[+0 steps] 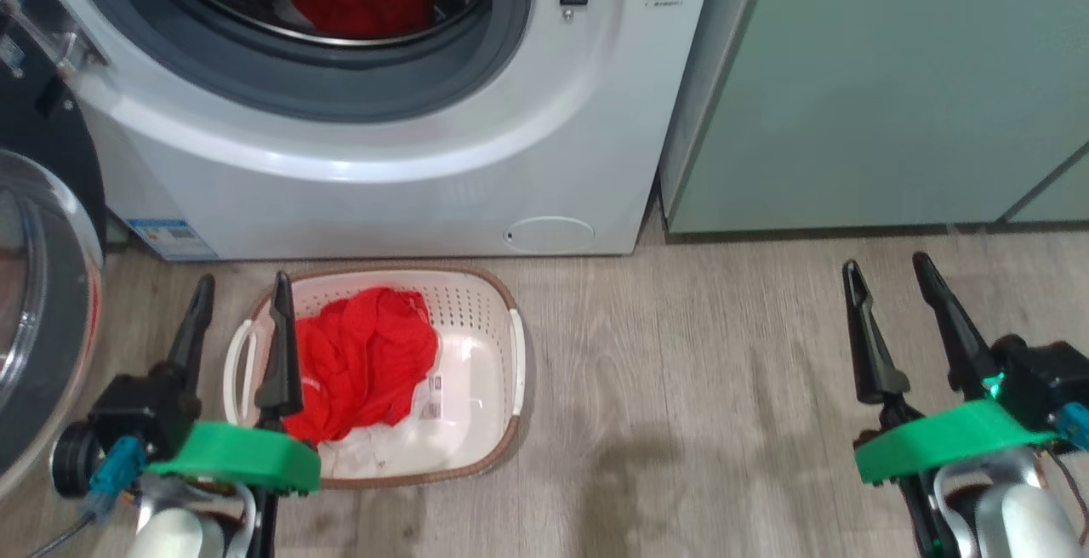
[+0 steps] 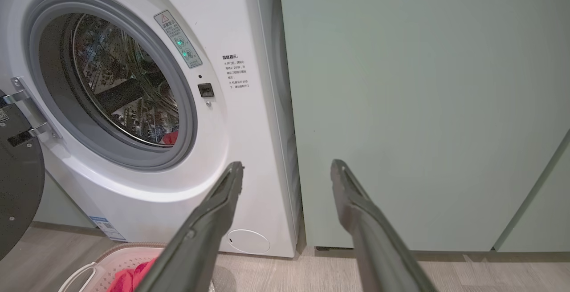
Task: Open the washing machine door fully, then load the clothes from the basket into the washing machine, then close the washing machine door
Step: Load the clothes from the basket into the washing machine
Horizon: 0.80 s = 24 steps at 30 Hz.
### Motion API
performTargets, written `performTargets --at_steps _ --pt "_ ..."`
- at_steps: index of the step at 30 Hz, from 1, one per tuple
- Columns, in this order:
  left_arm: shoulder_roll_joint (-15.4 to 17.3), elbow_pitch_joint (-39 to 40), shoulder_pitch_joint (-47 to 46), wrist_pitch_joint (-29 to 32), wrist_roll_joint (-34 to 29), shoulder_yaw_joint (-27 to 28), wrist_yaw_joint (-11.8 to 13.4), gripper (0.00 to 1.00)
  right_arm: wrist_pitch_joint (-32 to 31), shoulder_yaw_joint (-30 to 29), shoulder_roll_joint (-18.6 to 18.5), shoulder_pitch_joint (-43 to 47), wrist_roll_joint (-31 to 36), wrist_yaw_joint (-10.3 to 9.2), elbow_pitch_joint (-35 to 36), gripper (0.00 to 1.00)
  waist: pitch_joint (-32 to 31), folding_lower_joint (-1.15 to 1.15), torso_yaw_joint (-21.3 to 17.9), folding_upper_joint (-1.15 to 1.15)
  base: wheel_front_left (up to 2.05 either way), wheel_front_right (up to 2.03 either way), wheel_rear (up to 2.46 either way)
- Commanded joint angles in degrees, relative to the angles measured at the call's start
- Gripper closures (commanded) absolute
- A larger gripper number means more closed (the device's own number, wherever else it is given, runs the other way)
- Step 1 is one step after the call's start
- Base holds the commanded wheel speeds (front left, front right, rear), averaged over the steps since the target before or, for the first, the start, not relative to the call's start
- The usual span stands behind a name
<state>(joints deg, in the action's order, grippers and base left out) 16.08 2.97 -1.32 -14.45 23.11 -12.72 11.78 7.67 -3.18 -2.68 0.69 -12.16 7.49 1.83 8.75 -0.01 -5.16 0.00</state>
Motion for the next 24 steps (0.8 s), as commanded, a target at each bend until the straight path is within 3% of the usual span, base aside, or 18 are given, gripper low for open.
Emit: performTargets --at_steps 1,12,24 --pt "0.3 1.2 -0.6 -0.5 -0.7 2.1 -0.1 0.0 -0.6 0.8 -0.2 0.5 0.1 0.0 2.7 0.0 -1.5 0.01 0.0 0.0 0.0 0.0 0.0" --pt "0.0 0.5 2.3 -0.4 -0.9 1.0 0.1 0.0 -2.5 0.3 -0.2 4.1 -0.2 0.0 4.8 0.0 -5.8 0.01 -0.1 0.0 0.0 0.0 0.0" --pt "0.2 0.9 2.8 0.6 -0.7 0.5 0.8 0.0 -2.8 0.4 -0.2 4.8 -0.7 0.0 5.7 0.0 -6.5 0.01 0.2 0.0 0.0 0.0 0.0"
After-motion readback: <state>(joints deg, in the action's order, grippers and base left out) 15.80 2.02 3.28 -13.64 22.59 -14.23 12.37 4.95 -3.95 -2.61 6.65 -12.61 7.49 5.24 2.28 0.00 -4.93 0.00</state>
